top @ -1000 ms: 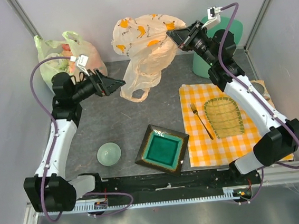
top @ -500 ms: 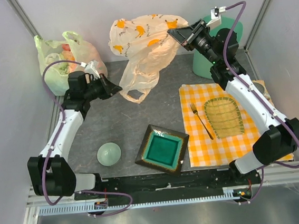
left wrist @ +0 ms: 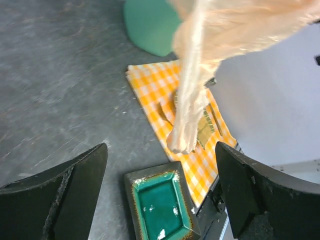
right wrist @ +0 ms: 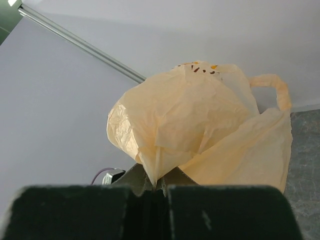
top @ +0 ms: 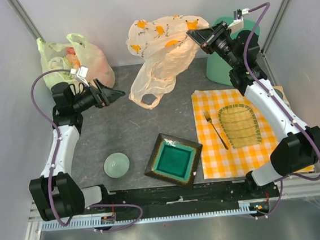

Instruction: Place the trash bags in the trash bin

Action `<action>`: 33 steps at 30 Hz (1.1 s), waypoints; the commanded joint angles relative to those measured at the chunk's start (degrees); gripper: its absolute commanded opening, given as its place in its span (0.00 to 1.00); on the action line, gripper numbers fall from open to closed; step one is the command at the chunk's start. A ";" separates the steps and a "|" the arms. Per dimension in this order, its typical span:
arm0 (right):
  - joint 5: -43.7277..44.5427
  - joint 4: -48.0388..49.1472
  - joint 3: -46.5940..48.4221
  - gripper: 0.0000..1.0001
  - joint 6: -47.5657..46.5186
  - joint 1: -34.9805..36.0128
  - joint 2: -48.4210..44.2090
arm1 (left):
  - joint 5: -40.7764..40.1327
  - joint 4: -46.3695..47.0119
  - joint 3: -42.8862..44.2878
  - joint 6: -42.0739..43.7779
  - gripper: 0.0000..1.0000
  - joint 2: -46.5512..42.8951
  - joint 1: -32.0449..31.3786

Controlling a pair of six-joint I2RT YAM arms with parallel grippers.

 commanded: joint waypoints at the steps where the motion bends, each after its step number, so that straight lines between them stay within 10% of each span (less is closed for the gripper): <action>1: -0.23 3.91 -0.12 0.00 1.26 0.46 -0.48 | 2.37 7.13 -0.41 -2.97 0.95 -4.19 -4.71; 11: -1.38 1.90 0.32 0.00 1.26 1.95 -1.45 | -12.59 0.98 3.54 5.91 0.97 1.08 -18.34; 14: -1.73 -0.29 1.02 0.00 -0.14 1.60 -1.97 | -17.15 -6.46 5.99 10.90 0.61 2.22 -18.08; 16: -2.60 -1.80 1.55 0.00 -0.32 -0.06 -2.24 | -19.35 -10.77 6.88 18.98 0.17 2.14 -15.28; 18: -3.31 -4.08 1.73 0.00 -0.85 -1.73 -2.33 | -21.02 -11.41 6.62 29.57 0.02 1.17 -10.90; 23: -5.24 -5.06 -0.20 0.00 0.29 -2.18 -2.24 | -13.57 -19.30 13.64 47.38 0.03 3.36 -7.09; 27: -4.98 -2.51 -1.26 0.00 1.17 -0.60 -1.80 | -8.82 -18.63 16.81 44.87 0.77 0.31 -7.09; 33: -3.67 0.13 -3.10 0.00 1.09 1.95 -1.36 | -10.72 -12.73 20.49 39.02 0.88 -4.45 -11.02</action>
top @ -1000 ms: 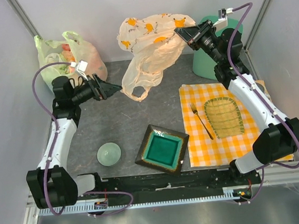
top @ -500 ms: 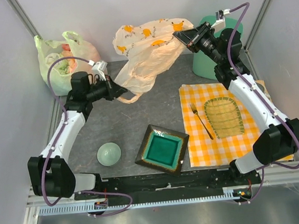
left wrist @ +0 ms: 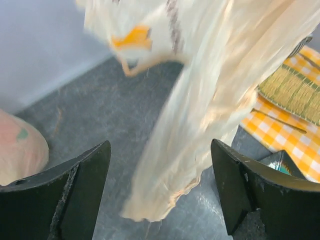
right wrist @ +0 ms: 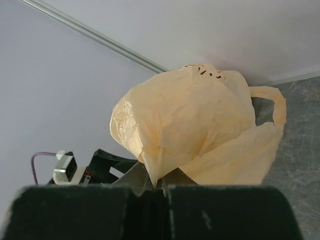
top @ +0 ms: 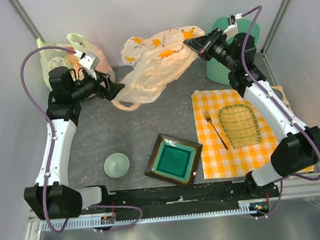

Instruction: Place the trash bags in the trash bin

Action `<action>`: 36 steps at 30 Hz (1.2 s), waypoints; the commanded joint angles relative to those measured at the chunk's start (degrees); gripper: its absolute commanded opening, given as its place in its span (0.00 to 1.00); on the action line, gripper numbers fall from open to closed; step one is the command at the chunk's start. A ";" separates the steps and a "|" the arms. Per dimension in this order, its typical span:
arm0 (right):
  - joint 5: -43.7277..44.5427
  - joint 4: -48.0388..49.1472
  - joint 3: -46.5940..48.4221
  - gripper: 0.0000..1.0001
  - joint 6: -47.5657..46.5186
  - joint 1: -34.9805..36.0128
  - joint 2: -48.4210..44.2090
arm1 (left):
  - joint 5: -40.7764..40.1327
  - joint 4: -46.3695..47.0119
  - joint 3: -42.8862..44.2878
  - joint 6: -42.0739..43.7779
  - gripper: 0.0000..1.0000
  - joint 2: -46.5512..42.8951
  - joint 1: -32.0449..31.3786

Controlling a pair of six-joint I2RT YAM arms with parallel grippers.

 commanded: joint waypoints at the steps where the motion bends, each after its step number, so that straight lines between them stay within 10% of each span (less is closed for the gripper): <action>1: 0.73 4.76 -1.71 0.00 0.41 2.52 -0.90 | -0.69 4.23 5.05 1.42 0.88 -4.15 -5.42; 17: 0.11 5.56 -1.44 0.00 -1.26 7.44 1.03 | -10.54 3.80 14.02 7.04 0.81 6.66 -29.06; 19: 0.03 5.65 -1.09 0.00 -1.35 7.44 1.65 | -11.33 2.56 14.81 8.72 0.60 7.27 -31.18; 20: 0.03 5.73 -1.09 0.00 -1.44 7.53 2.08 | -11.33 0.99 16.46 9.17 0.30 7.28 -33.02; 22: 0.03 5.65 -1.00 0.00 -2.14 7.53 2.79 | -7.30 0.27 18.93 7.60 0.02 6.32 -35.66; 26: -1.20 6.87 -0.66 0.00 -2.23 8.93 5.59 | -4.30 3.26 21.83 0.22 0.02 5.69 -36.73; 28: -3.39 7.93 1.10 0.14 -2.58 9.29 6.91 | -6.93 4.75 21.23 -3.63 0.02 6.22 -35.77; 31: -6.91 4.87 5.84 0.69 -6.25 8.24 9.20 | -11.94 7.74 19.91 -15.11 0.02 7.97 -28.50; 36: -12.71 -6.10 10.60 0.98 -21.19 3.76 8.51 | -11.17 13.80 21.31 -36.41 0.02 11.23 -17.84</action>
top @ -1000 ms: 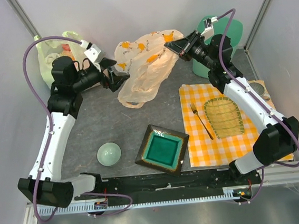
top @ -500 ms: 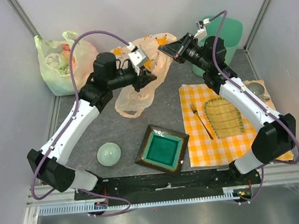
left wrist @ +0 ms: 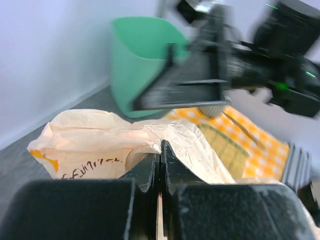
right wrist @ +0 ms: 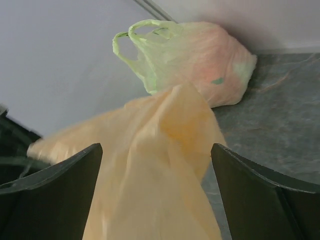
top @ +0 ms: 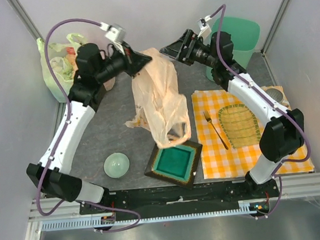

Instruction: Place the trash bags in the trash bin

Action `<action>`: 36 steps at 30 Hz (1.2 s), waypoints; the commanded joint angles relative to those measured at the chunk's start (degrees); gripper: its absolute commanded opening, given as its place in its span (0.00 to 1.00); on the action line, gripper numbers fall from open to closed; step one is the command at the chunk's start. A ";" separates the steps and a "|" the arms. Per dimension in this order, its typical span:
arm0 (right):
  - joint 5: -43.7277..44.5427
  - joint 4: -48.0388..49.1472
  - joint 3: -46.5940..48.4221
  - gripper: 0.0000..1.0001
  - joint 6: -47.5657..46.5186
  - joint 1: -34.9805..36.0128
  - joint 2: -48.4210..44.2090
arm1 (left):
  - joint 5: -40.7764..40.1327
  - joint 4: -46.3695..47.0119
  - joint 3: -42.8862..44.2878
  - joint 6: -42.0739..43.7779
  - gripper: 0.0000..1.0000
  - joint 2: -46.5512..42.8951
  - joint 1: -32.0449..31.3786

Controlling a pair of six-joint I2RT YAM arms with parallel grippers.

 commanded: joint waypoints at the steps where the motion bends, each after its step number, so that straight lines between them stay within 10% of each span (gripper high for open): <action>1: -6.64 -8.00 4.46 0.98 -15.83 -4.02 -2.86 | -0.32 9.45 2.36 -25.60 0.02 2.81 8.06; 16: -9.56 -30.17 -20.40 0.98 -94.10 -3.51 -33.88 | 6.45 14.48 -1.06 -39.70 0.02 6.51 11.68; 23: -0.76 -17.52 -35.26 0.98 -112.92 14.92 -42.94 | 5.75 13.78 -1.24 -41.21 0.02 8.09 11.76; 36: 3.35 -17.94 -41.52 0.89 -143.28 28.66 -35.66 | 5.92 13.51 -3.78 -42.52 0.02 8.62 11.68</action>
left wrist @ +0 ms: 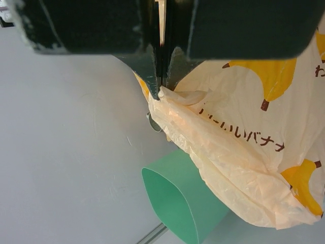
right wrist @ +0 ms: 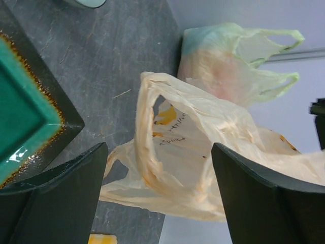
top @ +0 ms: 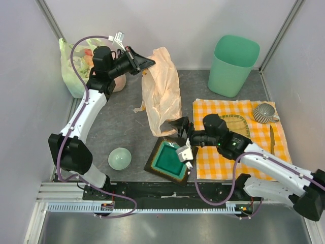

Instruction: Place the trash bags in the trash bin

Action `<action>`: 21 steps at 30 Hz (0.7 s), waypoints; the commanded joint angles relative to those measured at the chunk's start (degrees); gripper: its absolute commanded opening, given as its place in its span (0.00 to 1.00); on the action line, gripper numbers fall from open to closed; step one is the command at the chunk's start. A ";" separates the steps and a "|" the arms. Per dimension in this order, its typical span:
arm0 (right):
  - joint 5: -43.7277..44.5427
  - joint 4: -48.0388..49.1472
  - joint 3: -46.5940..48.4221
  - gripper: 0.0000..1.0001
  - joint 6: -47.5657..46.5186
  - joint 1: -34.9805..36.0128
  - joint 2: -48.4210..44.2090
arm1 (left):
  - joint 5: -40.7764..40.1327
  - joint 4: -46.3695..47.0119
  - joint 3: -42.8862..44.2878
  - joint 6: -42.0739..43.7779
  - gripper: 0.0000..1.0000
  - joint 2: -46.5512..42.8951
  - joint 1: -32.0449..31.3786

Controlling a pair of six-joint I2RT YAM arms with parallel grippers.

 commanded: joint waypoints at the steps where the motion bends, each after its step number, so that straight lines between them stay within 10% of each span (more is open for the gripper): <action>1: 5.72 3.53 0.40 0.86 -12.41 4.03 7.24 | 1.71 1.88 -1.92 -2.13 0.02 -0.60 -0.02; 6: 12.50 9.51 3.39 0.54 -14.01 5.62 14.56 | 1.80 1.62 -3.43 -1.87 0.02 -1.39 0.07; 9: 15.50 12.06 7.69 0.00 -6.74 6.24 16.67 | 1.62 0.40 -2.64 -0.04 0.02 -0.43 0.07; 13: 14.45 8.39 27.75 0.00 22.49 4.49 20.87 | 1.79 -8.53 11.03 10.14 0.06 10.24 0.16; 15: 13.74 7.49 35.18 0.00 42.54 1.86 23.96 | 0.39 -16.19 25.83 17.63 0.32 16.24 1.55; 17: 15.14 8.80 42.66 0.00 59.80 -3.24 27.83 | -0.75 -15.79 29.08 18.78 0.84 19.16 3.67; 21: 21.20 12.15 46.37 0.00 80.40 -10.89 31.79 | -2.77 -16.13 32.44 24.14 0.92 17.07 8.76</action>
